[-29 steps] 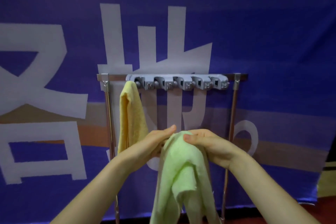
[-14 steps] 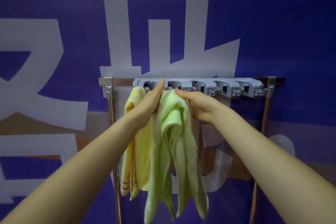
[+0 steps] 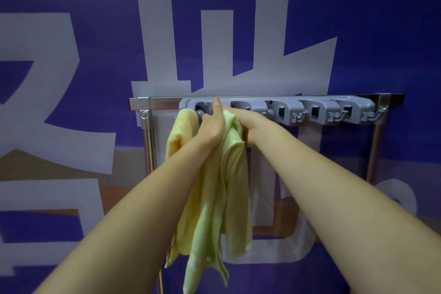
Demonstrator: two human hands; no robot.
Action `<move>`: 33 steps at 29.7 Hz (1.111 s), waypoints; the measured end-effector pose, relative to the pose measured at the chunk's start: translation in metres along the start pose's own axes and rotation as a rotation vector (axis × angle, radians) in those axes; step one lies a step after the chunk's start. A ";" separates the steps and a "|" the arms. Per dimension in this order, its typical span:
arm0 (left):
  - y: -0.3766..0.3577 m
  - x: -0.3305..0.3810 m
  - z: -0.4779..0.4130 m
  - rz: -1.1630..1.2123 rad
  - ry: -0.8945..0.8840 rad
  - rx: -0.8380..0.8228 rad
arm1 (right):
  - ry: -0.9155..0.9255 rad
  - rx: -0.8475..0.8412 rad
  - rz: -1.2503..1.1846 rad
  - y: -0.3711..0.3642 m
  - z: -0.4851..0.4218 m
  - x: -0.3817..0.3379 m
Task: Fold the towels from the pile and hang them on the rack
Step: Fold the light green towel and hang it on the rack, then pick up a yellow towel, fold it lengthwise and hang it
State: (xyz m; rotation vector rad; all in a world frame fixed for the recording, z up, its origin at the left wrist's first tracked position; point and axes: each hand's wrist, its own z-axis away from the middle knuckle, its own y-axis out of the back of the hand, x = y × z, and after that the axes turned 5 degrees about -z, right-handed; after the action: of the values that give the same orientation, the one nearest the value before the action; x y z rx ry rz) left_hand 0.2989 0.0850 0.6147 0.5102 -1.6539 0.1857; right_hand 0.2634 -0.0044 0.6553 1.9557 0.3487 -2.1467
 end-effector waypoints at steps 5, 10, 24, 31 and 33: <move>0.007 0.019 0.035 0.046 0.066 0.003 | 0.101 0.032 -0.090 0.006 0.009 0.014; 0.006 -0.005 0.056 0.112 -0.004 0.043 | 0.236 0.048 -0.106 0.007 0.058 0.043; 0.004 -0.093 0.237 -0.073 0.035 -0.314 | 0.101 0.058 -0.193 0.034 0.177 0.189; -0.008 -0.221 0.294 -0.196 0.247 -0.443 | -0.235 0.112 -0.103 0.077 0.205 0.341; -0.022 -0.281 0.325 -0.180 0.388 -0.514 | -0.400 0.153 -0.086 0.101 0.225 0.409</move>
State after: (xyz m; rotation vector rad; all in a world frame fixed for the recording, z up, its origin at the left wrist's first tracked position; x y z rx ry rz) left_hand 0.0349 -0.0048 0.2873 0.2087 -1.2060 -0.2574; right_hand 0.0444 -0.1713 0.2645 1.5470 0.2042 -2.6166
